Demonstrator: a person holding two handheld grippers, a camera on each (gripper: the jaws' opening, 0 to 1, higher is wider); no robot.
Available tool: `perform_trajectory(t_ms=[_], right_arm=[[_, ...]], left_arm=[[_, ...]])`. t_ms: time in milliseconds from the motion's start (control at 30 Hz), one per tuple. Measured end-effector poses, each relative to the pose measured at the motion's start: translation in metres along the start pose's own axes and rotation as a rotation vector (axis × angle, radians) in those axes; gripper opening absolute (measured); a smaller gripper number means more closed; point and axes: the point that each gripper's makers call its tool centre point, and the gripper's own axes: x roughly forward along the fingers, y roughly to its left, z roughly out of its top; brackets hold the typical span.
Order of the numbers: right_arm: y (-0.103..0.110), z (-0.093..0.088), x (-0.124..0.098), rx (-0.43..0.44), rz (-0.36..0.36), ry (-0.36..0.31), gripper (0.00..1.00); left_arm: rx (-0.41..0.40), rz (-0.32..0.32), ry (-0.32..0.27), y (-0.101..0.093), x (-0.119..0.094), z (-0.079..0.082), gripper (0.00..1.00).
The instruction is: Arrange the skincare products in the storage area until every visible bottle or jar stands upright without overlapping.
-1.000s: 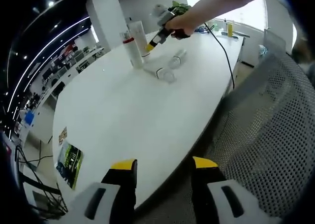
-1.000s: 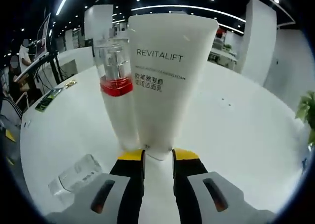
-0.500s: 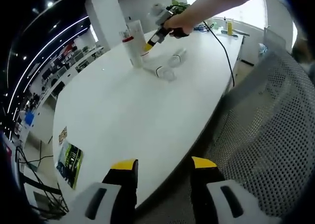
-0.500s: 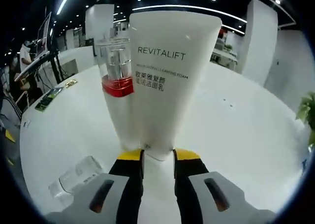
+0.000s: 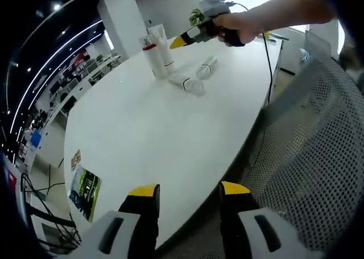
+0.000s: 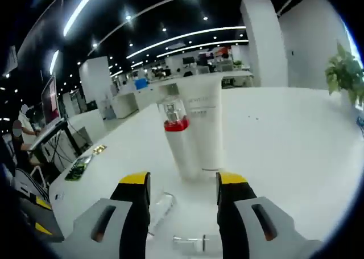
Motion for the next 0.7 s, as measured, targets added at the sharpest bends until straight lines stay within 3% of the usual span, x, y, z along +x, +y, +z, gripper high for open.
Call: perform_trajectory(t_ms=[67, 167, 300, 433, 533, 600, 633, 700], right_arm=[[0.010, -0.012, -0.011, -0.043, 0.005, 0.035, 0.47], [0.023, -0.023, -0.024, -0.044, 0.033, 0.051, 0.47], [0.026, -0.039, -0.041, -0.092, 0.028, 0.090, 0.47], [0.024, -0.052, -0.054, -0.071, 0.018, 0.128, 0.47], [0.007, -0.061, -0.052, -0.128, -0.004, 0.179, 0.46], [-0.003, -0.060, -0.049, -0.214, -0.011, 0.199, 0.49], [-0.008, -0.064, -0.044, -0.295, 0.020, 0.233, 0.51], [-0.014, -0.073, -0.040, -0.373, 0.061, 0.309, 0.56]], left_arm=[[-0.031, 0.018, -0.038, 0.004, 0.000, 0.006, 0.44], [0.046, 0.012, 0.008, -0.001, -0.001, -0.003, 0.41], [0.029, 0.012, -0.027, -0.001, -0.003, 0.005, 0.42], [0.034, 0.011, -0.038, -0.001, -0.003, 0.007, 0.42], [0.043, 0.008, -0.039, -0.002, -0.003, 0.007, 0.42], [0.046, 0.012, -0.033, -0.001, -0.002, 0.006, 0.42], [0.045, 0.013, -0.029, 0.000, -0.002, 0.005, 0.42], [0.038, 0.013, -0.021, 0.001, -0.002, 0.004, 0.42]])
